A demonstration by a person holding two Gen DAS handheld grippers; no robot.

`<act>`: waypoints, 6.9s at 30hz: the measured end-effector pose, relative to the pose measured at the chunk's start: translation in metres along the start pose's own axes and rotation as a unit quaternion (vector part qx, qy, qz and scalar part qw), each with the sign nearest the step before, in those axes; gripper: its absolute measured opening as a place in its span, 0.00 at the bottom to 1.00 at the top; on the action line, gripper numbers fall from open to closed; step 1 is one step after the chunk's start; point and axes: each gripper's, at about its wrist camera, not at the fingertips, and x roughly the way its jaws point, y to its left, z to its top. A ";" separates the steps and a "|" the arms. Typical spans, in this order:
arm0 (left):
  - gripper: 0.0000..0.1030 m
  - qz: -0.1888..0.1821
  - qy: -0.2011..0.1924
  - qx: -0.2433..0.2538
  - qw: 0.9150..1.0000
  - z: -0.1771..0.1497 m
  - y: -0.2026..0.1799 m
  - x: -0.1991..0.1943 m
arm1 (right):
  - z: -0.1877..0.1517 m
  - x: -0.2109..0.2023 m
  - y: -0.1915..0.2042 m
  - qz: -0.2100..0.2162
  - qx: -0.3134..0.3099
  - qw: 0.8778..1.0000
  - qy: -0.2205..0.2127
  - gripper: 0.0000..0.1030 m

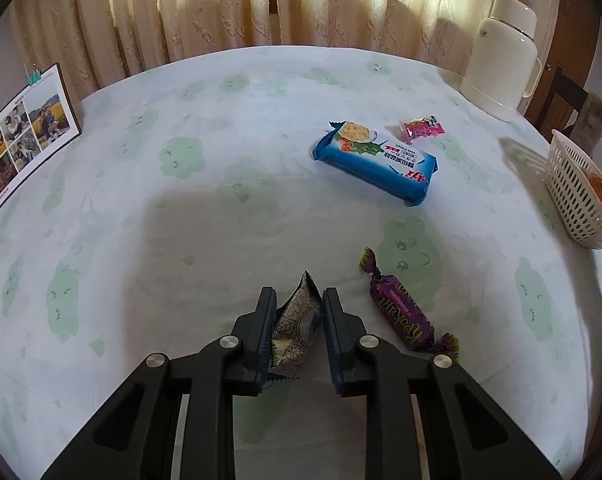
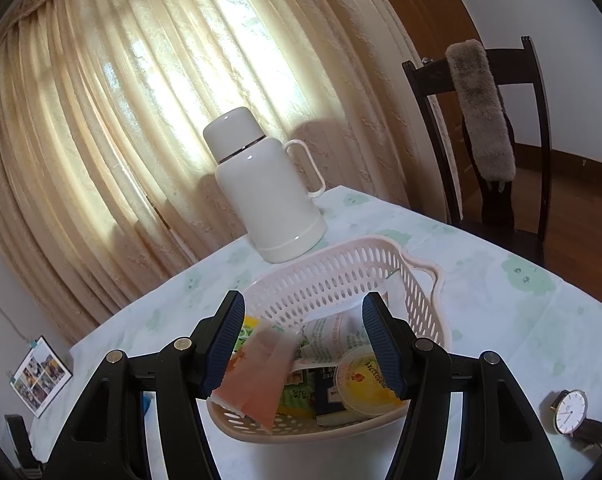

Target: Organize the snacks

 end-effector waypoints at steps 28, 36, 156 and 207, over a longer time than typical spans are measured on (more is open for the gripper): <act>0.20 -0.145 -0.074 0.149 0.975 0.106 -0.222 -0.045 | 0.017 -0.026 -0.033 -0.011 0.064 0.996 -0.061 0.60; 0.57 -0.208 -0.048 0.165 0.963 0.113 -0.279 -0.030 | 0.017 -0.029 -0.040 -0.011 0.079 0.995 -0.065 0.60; 0.63 -0.017 0.020 -0.032 0.999 -0.045 -0.024 -0.022 | -0.095 0.019 0.109 0.165 -0.272 0.937 0.146 0.62; 0.52 -0.030 -0.044 -0.079 0.995 -0.040 0.039 -0.038 | -0.194 0.034 0.229 0.201 -0.386 0.857 0.277 0.17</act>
